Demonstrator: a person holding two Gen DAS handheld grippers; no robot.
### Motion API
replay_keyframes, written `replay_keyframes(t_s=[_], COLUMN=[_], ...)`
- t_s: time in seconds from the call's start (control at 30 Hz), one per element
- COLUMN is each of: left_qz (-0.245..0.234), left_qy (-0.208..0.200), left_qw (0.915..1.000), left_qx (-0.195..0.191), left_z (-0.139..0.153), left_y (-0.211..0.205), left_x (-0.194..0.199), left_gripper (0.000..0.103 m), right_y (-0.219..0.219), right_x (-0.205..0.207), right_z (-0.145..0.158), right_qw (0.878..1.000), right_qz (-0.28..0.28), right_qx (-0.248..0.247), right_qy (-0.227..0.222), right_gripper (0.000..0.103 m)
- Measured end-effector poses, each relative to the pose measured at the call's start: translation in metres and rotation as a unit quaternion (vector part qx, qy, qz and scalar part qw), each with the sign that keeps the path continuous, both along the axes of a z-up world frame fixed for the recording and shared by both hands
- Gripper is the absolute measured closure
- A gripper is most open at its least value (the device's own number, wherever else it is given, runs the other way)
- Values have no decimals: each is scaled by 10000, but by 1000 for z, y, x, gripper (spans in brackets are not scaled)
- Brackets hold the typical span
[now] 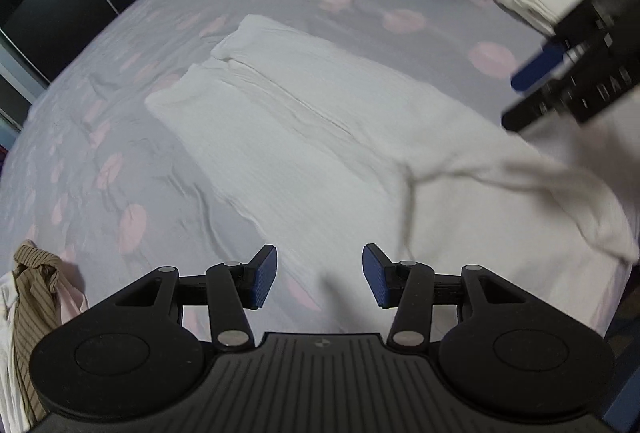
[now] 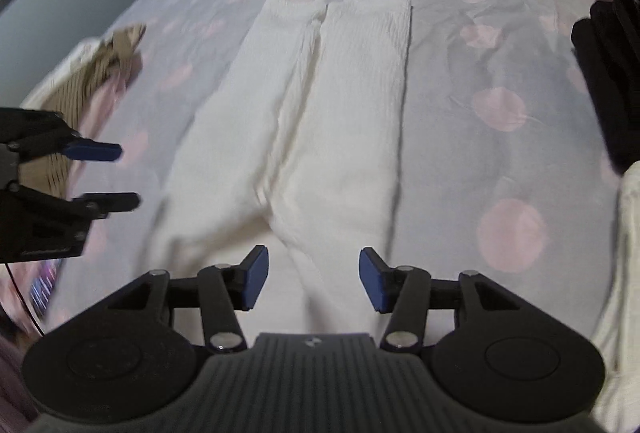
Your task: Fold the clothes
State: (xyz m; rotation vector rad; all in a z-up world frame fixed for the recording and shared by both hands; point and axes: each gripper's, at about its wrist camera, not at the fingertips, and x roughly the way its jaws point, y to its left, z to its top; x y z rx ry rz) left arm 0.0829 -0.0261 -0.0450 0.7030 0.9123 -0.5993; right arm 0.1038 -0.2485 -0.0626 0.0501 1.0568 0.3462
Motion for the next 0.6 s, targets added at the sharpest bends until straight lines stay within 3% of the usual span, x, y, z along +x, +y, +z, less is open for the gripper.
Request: replay_keyframes(t_s=[0.07,0.2,0.27,0.47,0.6], left_qz=[80,717,967,1380,993], left_qy=[-112,-288,-658,-1168,-1309], left_qw=[9999,9946,9911,9826,9864], left_qx=[-70,-693,-640,-418,-57], left_z=[-10,-31,-46,-76,-84], left_y=[-2,-5,-9,-4,-4], left_x=[-17,-36,-46,-60,-65], left_gripper=[58,57,57,58,73], right_y=[-2,2,4,16,28], right_x=[-11,-30,-40,-55,-61], right_z=[-6,-21,-28,-54,-69], right_qw=[9999,9987,9976,9932,9860], right_qz=[95,294,392,580,715], right_qx=[-100,-320,-430,-827,-1294], right_qy=[-79,-278,-377,-585,-773], right_gripper=[49,49,49,49,52])
